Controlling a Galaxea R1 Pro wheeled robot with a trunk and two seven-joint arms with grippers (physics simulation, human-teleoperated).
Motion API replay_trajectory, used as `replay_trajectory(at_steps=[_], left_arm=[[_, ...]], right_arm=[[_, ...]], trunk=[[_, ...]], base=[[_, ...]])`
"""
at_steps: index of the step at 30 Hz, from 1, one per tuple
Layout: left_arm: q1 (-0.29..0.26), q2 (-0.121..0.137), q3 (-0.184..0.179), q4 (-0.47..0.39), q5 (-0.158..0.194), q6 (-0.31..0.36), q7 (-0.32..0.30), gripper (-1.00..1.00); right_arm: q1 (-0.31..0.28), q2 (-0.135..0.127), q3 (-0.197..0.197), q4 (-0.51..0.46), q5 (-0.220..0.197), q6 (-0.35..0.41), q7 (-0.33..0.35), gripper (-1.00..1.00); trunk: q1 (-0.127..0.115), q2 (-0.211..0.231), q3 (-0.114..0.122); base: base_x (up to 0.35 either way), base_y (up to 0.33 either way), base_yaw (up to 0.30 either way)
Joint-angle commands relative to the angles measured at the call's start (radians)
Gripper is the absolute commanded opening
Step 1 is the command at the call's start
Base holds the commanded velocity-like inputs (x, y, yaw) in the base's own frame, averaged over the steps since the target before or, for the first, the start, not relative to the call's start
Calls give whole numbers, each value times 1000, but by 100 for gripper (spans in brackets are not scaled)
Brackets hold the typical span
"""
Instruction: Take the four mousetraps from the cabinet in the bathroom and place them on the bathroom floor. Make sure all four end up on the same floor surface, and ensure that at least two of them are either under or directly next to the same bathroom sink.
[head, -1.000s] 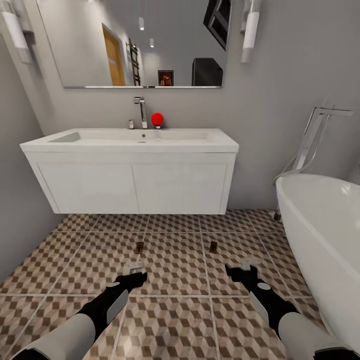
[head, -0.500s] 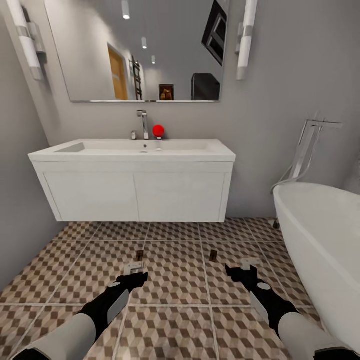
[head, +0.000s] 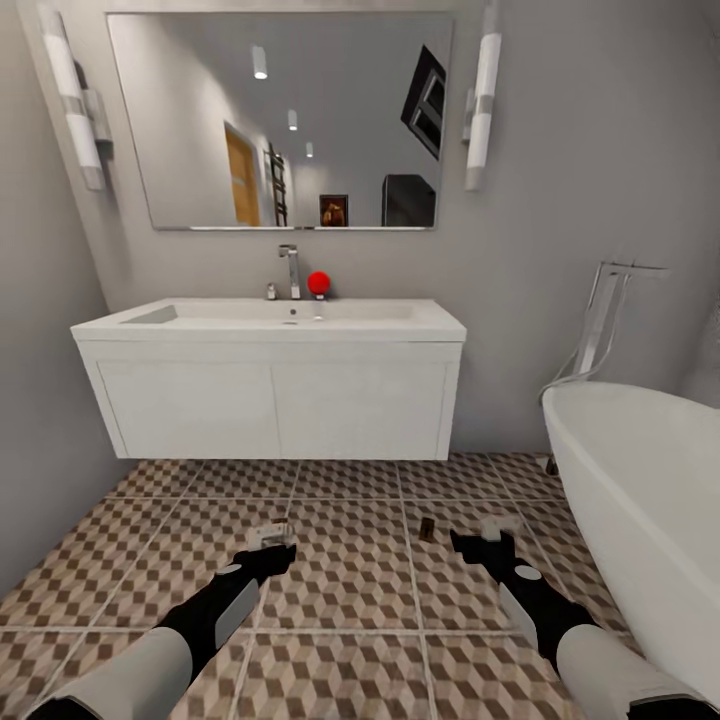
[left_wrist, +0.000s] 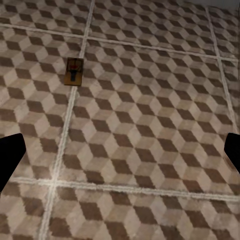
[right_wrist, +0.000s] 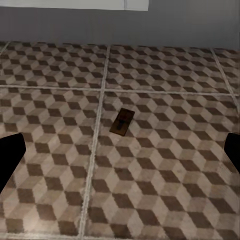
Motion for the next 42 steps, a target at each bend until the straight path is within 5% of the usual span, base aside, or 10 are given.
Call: replay_trajectory(at_steps=[1,31,42], left_arm=[[0,1,-6,-2,5,4,7,100],[0,-7,-9,-2,5,4,9,100],[0,-6,-9,-1,5,4,7,100]], right_arm=[[-1,-1,7,1,-11,-4,2,100],[-1,-1,7,1,-12,-2,2,100],[-1,-1,7,1,-12,-2,2,100]], trunk=[[-1,0,3],[-15,8,119],[-57,85,153]], base=[[0,0,0],[0,0,0],[0,0,0]])
